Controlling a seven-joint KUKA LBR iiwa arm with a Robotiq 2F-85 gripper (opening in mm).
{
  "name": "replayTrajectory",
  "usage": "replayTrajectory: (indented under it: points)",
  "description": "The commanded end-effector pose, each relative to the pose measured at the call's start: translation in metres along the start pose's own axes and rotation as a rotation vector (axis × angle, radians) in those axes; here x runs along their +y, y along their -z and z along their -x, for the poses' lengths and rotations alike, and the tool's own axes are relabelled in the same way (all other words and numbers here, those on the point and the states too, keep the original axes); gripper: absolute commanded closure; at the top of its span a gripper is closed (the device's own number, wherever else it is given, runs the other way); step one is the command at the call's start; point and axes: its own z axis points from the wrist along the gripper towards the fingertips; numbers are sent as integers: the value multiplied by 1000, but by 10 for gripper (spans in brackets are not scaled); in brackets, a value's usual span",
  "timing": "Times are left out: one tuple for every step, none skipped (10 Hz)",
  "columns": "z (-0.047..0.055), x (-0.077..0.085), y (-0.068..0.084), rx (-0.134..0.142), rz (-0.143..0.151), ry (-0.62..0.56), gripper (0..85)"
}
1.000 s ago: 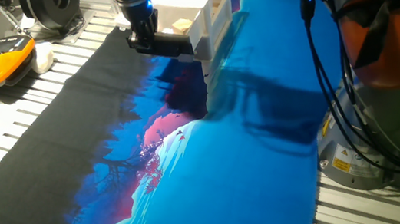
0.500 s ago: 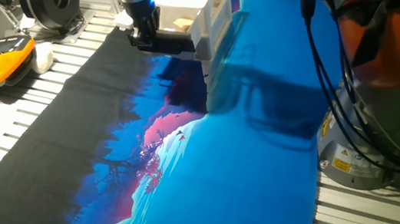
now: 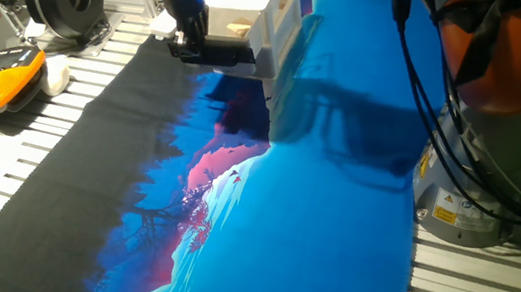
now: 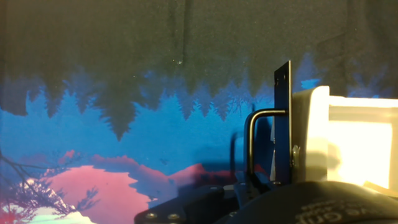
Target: Grasp the handle and close the drawer
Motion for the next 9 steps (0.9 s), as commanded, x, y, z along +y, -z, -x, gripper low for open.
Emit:
replayTrajectory:
  points:
    - [0,0,0,0,-1,1,850]
    - [-1,-1,1,0,-3,0,850]
    - [-1,-1,1,0,-3,-3,850]
    - [-1,-1,2,0,-4,-11,850]
    - [-2,-2,1,0,-5,-14,850]
    - [-2,-3,1,0,-5,-20,850]
    - [-2,-3,1,0,-6,-29,850]
    - [-3,-3,1,3,-7,-43,850]
    - [-3,-3,1,5,-16,-60,850]
